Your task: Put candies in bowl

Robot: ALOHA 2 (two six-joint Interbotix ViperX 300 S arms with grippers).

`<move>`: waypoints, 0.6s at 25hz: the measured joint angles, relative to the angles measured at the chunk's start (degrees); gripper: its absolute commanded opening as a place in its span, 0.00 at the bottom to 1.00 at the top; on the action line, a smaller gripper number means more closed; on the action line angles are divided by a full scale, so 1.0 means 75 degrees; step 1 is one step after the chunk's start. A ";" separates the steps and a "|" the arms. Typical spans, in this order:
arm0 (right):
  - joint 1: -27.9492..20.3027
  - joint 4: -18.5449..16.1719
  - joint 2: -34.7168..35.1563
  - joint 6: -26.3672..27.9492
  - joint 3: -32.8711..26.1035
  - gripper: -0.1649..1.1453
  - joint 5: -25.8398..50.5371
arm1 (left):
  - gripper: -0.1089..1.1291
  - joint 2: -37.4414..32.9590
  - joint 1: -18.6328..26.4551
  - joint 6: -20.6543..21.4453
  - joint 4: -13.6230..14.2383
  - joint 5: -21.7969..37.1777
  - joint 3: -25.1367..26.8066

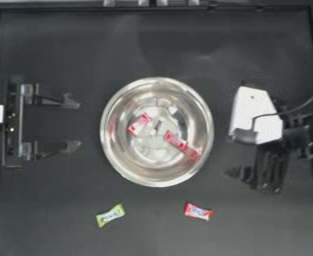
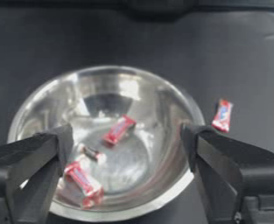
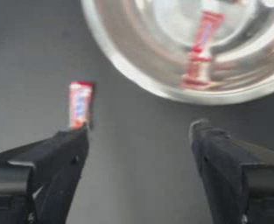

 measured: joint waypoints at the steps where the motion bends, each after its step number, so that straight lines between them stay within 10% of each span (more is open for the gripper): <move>1: 0.0059 0.0105 0.0164 0.0070 -0.0070 0.87 0.0035 | 0.91 -0.0047 0.0000 0.0012 0.0000 0.0000 0.0035; 15: 0.1383 -0.0258 0.2355 0.1652 -0.0762 0.88 0.0105 | 0.92 -0.0199 0.0117 0.0012 0.0000 0.0105 0.0129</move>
